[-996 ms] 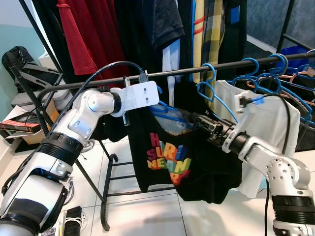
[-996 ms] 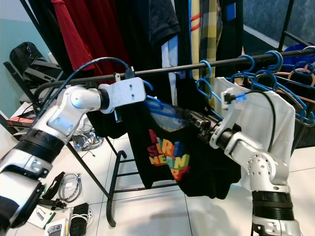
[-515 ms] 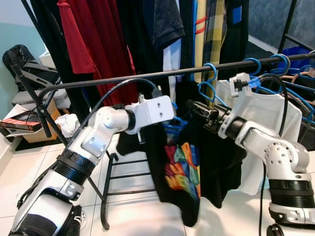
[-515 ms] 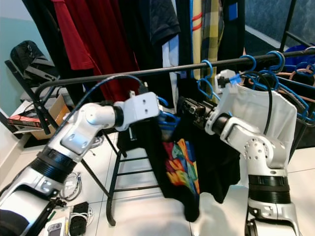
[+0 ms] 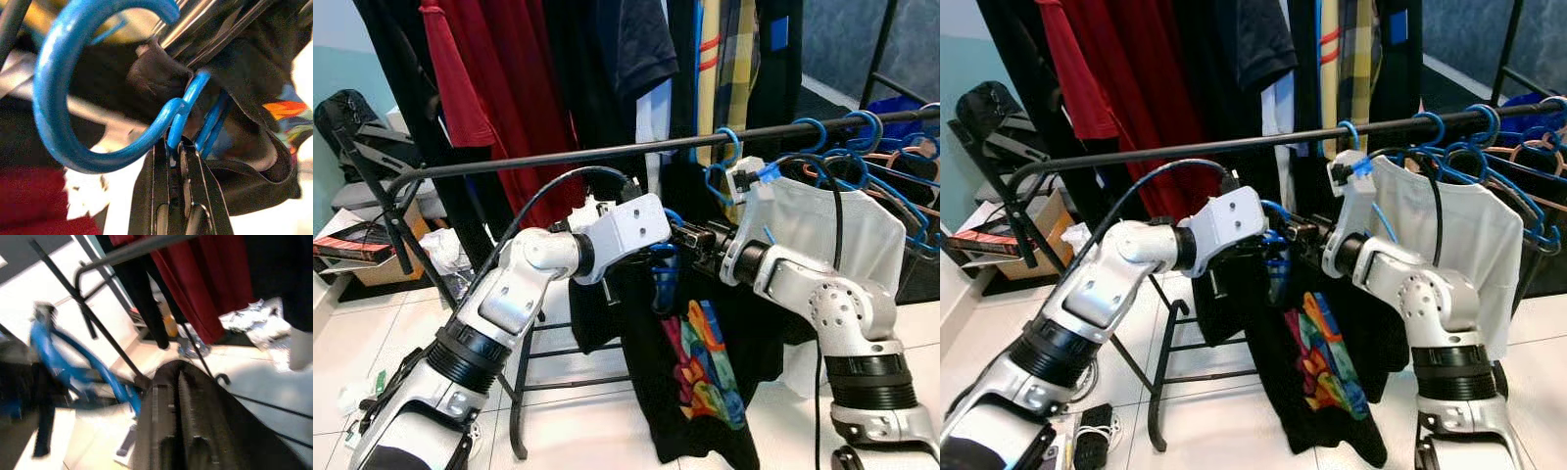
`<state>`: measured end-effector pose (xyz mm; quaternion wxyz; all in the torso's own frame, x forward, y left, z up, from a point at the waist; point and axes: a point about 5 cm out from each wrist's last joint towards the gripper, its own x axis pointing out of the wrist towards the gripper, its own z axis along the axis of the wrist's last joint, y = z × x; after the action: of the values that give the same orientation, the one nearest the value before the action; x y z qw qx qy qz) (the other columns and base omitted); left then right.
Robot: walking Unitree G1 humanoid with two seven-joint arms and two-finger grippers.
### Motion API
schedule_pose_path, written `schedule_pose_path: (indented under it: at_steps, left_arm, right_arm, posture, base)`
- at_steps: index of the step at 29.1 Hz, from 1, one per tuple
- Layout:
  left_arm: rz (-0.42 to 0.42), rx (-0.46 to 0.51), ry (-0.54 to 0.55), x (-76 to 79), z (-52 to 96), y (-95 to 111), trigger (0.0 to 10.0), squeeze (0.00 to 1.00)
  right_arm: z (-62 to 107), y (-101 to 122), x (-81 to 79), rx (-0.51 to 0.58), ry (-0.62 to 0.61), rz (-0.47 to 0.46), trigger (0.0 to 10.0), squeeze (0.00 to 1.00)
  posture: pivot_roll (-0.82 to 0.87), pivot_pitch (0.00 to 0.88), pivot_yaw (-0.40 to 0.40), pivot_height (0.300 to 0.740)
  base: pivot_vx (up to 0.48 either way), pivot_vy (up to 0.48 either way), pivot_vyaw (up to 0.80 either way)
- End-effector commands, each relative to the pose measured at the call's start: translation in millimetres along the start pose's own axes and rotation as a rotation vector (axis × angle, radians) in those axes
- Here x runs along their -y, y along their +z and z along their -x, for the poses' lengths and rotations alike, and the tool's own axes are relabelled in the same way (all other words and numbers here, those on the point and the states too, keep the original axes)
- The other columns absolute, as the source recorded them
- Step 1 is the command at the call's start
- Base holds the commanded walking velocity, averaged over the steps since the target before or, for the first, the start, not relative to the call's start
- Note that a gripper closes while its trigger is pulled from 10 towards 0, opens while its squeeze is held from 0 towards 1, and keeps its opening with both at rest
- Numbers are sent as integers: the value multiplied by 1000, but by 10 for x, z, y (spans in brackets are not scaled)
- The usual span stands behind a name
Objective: Hang hanger
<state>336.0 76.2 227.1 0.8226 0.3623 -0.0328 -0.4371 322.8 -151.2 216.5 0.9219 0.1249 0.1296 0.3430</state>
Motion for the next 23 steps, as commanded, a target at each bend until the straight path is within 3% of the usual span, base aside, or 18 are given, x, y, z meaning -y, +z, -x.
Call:
schedule_pose_path:
  at_steps: [1,2,3,12,13,17,18,19,21,23]
  left_arm:
    - [8,-42,72,-113,103,-89,9373,0]
    - [8,-42,72,-113,103,-89,9373,0]
    - [2,-62,88,-142,128,-122,9490,0]
    - [-27,-142,136,-253,239,-253,9373,0]
    - [-26,-163,149,-278,281,-299,9333,0]
    - [-14,-175,156,-271,306,-326,9294,0]
    - [14,-180,162,-241,314,-355,9529,0]
    - [67,-169,176,-205,310,-368,10000,0]
    - [67,-169,176,-205,310,-368,10000,0]
    - [254,-124,226,-115,276,-374,10000,0]
  right_arm:
    - [-9,-85,-30,-46,16,-4,10000,616]
    - [-9,-85,-30,-46,16,-4,10000,616]
    - [31,-98,-4,-57,6,4,10000,1000]
    - [187,-119,158,-80,-77,33,10000,1000]
    - [262,-95,270,-64,-138,50,10000,1000]
    - [325,-45,346,-21,-175,74,10000,1000]
    - [374,3,409,33,-213,90,10000,1000]
    - [406,22,458,77,-244,83,10000,0]
    - [406,22,458,77,-244,83,10000,0]
    - [436,-65,538,98,-291,18,10000,0]
  posture:
    - [-113,0,84,740]
    - [-113,0,84,740]
    - [-113,0,84,740]
    - [-115,0,87,740]
    - [-115,0,87,740]
    - [-113,0,87,740]
    - [-112,0,86,740]
    - [-117,0,89,740]
    - [-117,0,89,740]
    - [-115,0,89,740]
  base:
    - [0,0,0]
    - [0,0,0]
    - [0,0,0]
    - [0,0,0]
    - [0,0,0]
    - [0,0,0]
    - [0,0,0]
    - [0,0,0]
    - [0,0,0]
    - [0,0,-356]
